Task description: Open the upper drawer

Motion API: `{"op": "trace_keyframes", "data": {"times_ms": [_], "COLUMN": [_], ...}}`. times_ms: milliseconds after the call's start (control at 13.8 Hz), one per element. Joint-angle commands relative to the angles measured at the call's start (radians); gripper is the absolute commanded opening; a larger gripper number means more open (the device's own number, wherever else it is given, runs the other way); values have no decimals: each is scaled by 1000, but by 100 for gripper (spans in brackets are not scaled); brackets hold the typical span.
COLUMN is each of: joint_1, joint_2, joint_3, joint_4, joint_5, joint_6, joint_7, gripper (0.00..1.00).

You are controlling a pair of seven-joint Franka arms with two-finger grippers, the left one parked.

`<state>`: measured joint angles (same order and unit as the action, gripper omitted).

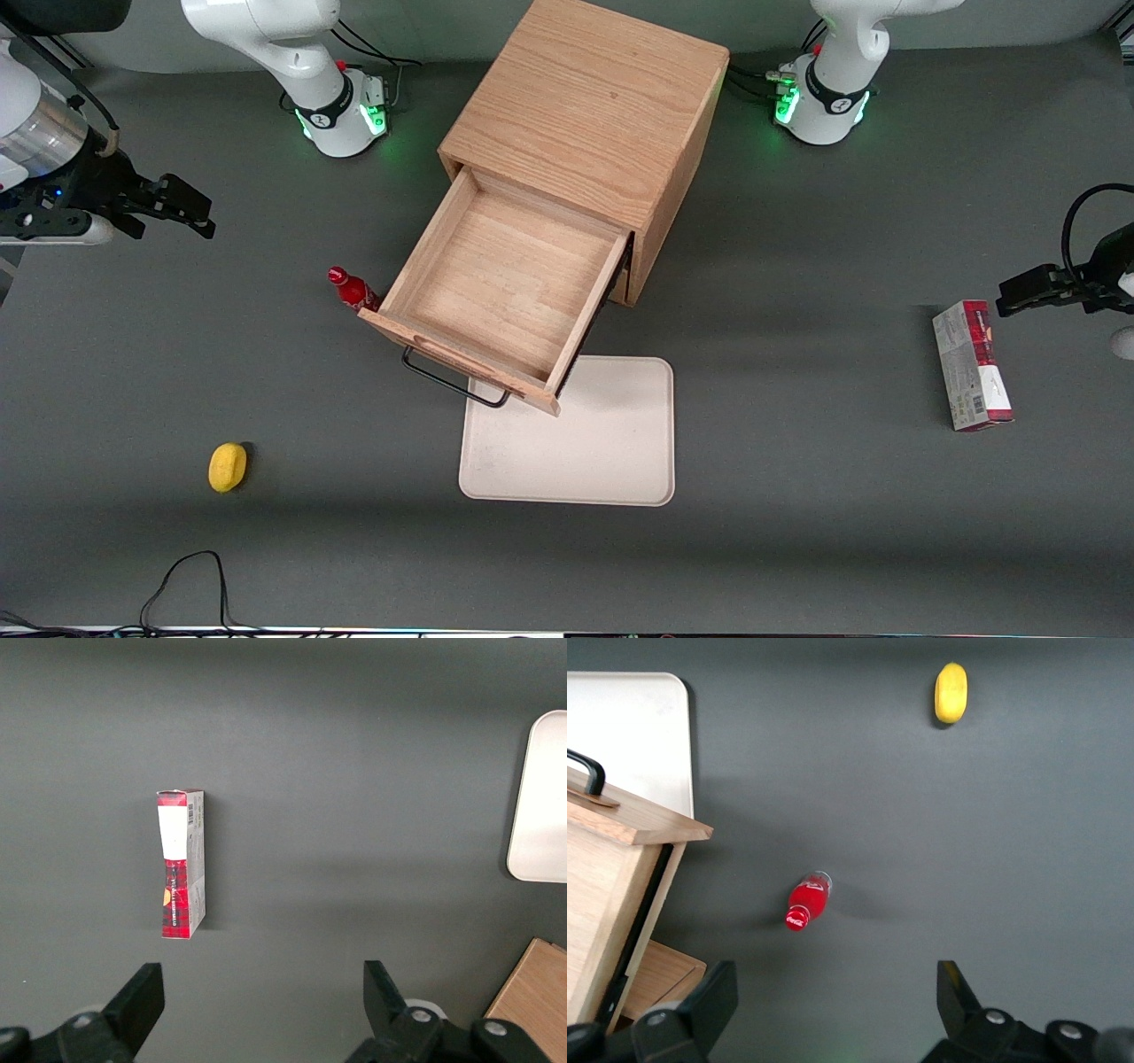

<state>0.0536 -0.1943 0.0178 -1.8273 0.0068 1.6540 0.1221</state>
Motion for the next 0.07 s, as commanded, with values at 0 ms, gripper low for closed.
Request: {"op": "trace_keyframes", "data": {"times_ms": [0], "joint_1": [6], "joint_2": [10], "joint_3": [-5], "joint_4": [31], "joint_5": [18], "joint_6": [-19], "joint_7": [27], "gripper": [100]}}
